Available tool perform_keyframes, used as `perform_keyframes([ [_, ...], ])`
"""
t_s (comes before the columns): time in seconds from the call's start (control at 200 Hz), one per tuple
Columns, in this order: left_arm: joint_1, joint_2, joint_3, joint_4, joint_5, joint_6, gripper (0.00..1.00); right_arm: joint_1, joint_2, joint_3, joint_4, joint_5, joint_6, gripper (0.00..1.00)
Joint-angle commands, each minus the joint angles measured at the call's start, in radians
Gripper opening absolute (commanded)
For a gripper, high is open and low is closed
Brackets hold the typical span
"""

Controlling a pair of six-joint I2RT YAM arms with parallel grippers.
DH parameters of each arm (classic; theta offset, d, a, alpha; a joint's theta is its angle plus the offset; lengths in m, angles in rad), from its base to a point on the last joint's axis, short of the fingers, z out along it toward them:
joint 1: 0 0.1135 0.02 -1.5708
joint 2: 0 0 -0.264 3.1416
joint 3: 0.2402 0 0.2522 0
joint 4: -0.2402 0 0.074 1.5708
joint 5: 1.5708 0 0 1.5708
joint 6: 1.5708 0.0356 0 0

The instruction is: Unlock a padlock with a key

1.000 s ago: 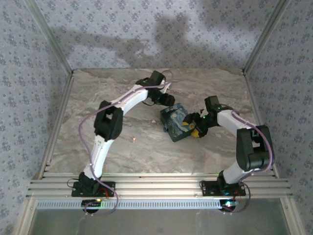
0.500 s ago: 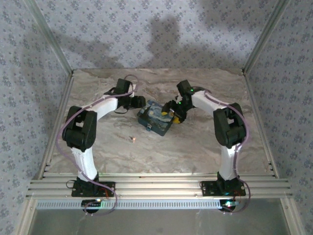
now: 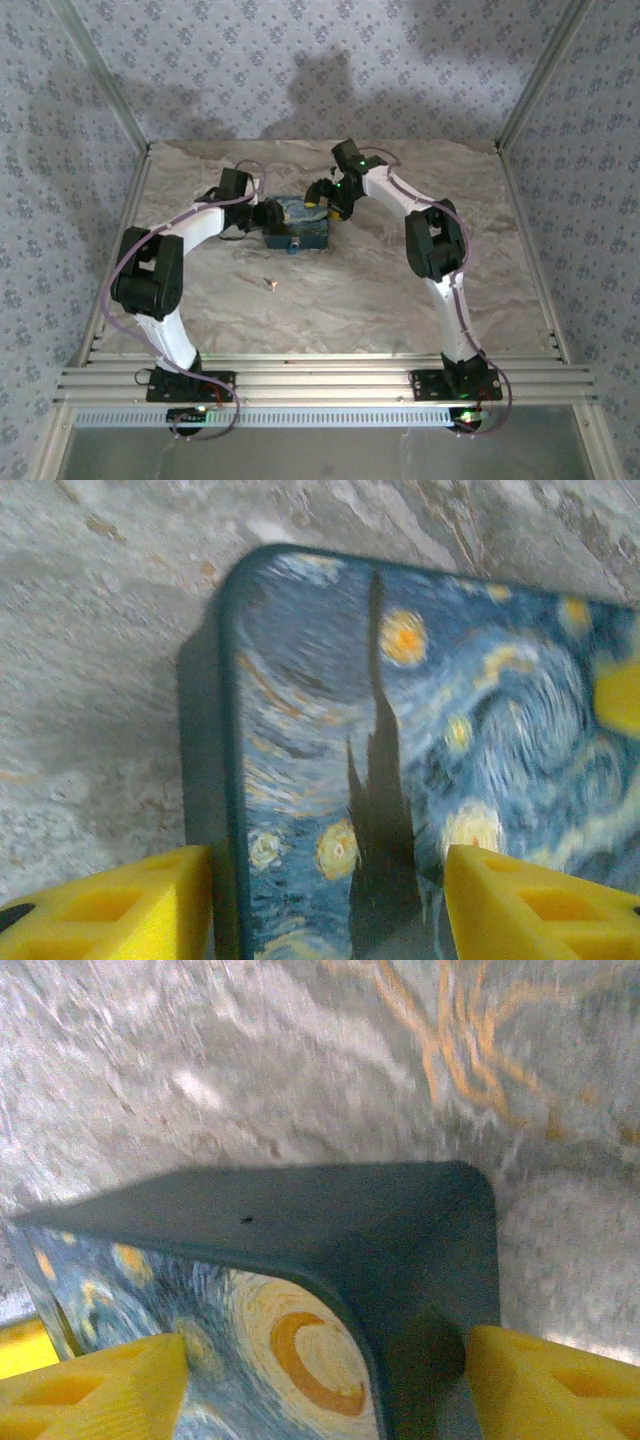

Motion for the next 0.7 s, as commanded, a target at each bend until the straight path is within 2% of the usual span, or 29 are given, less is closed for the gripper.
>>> perform_keyframes([
  [0.0,-0.050,-0.041,-0.030,-0.013,0.107,-0.037,0.62,-0.002,0.038,0.071,0.011,-0.002,-0.016,0.76],
  [0.17,-0.051,-0.093,-0.034,-0.070,0.038,0.000,0.65,-0.029,-0.017,0.091,-0.068,0.025,-0.065,0.80],
  [0.325,-0.009,-0.188,-0.046,-0.158,-0.050,0.050,0.70,-0.030,-0.157,-0.010,-0.108,0.082,-0.139,0.82],
  [0.49,0.019,-0.335,-0.127,-0.239,-0.147,0.065,0.71,-0.021,-0.371,-0.288,-0.044,0.160,-0.189,0.82],
  [0.695,0.013,-0.481,-0.347,-0.289,-0.171,-0.075,0.70,0.056,-0.631,-0.727,0.111,0.256,-0.122,0.81],
])
